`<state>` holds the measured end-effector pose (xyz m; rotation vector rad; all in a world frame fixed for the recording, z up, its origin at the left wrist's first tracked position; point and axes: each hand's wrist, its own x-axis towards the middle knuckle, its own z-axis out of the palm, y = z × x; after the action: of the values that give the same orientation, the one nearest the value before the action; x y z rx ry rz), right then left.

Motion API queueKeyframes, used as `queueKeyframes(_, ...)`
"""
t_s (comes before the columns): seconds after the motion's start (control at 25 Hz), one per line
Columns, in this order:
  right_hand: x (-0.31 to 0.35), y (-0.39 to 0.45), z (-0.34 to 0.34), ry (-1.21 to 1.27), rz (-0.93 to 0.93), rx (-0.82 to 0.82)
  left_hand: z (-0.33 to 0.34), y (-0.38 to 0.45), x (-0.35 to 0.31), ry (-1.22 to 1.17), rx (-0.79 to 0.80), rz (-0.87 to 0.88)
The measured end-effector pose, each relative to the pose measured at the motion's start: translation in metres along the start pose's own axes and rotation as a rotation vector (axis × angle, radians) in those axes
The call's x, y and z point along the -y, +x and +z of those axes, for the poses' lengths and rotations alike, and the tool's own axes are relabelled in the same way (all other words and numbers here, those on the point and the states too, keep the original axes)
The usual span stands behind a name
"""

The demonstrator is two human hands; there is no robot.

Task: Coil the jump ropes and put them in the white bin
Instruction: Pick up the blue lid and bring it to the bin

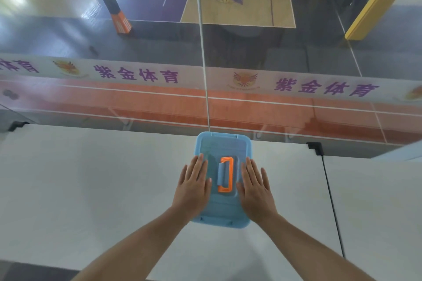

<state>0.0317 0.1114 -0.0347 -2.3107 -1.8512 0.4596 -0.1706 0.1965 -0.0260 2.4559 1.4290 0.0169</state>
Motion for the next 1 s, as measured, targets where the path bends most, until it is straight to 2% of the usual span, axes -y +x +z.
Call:
queueKeyframes(0.12, 0.005, -0.025, 0.009, -0.008, -0.002, 0.008, 0.011, -0.018, -0.006, 0.042, 0.061, -0.01)
queueKeyframes(0.4, 0.003, -0.027, 0.013, -0.04, -0.019, -0.02, 0.012, -0.023, -0.008, 0.014, 0.045, -0.031)
queueKeyframes(0.56, 0.002, -0.028, 0.001, -0.084, -0.108, 0.093, -0.004, -0.009, -0.045, -0.062, 0.037, -0.222)
queueKeyframes(0.64, 0.003, -0.028, -0.004, -0.067, -0.133, 0.1, -0.008, 0.0, -0.057, -0.077, 0.032, -0.28)
queueKeyframes(0.88, -0.005, -0.026, -0.005, -0.094, -0.14, 0.119, -0.015, 0.0, -0.044, -0.195, -0.057, -0.245)
queueKeyframes(1.0, -0.005, -0.026, -0.004, -0.081, -0.141, 0.12, -0.014, -0.002, -0.034, -0.197, -0.052, -0.241)
